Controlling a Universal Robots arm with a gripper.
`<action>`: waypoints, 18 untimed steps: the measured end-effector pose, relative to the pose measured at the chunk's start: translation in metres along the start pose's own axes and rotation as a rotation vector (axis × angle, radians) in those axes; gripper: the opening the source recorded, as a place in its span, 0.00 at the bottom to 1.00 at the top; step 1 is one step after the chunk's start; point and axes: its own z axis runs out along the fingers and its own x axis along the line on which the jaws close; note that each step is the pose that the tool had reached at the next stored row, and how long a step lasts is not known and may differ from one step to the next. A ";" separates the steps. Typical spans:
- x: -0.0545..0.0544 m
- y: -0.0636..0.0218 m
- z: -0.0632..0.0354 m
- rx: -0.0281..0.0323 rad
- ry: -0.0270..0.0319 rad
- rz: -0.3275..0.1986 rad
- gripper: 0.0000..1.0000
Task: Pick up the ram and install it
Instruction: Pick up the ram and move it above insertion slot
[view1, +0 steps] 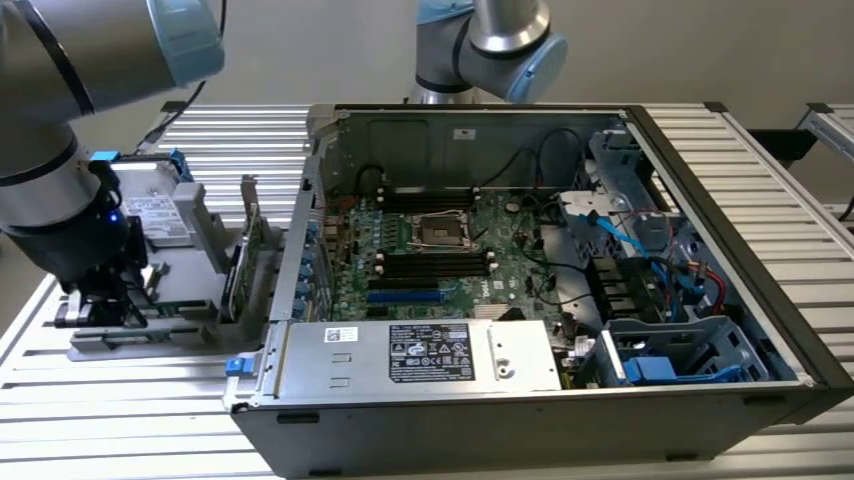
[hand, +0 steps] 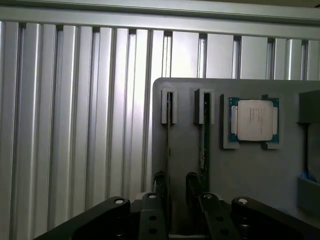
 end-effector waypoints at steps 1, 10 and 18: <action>0.000 -0.0001 0.0018 -0.0001 0.0001 -0.001 0.31; 0.004 -0.0011 0.0180 -0.0006 0.0010 -0.013 0.31; 0.005 -0.0022 0.0325 -0.0009 0.0017 -0.025 0.31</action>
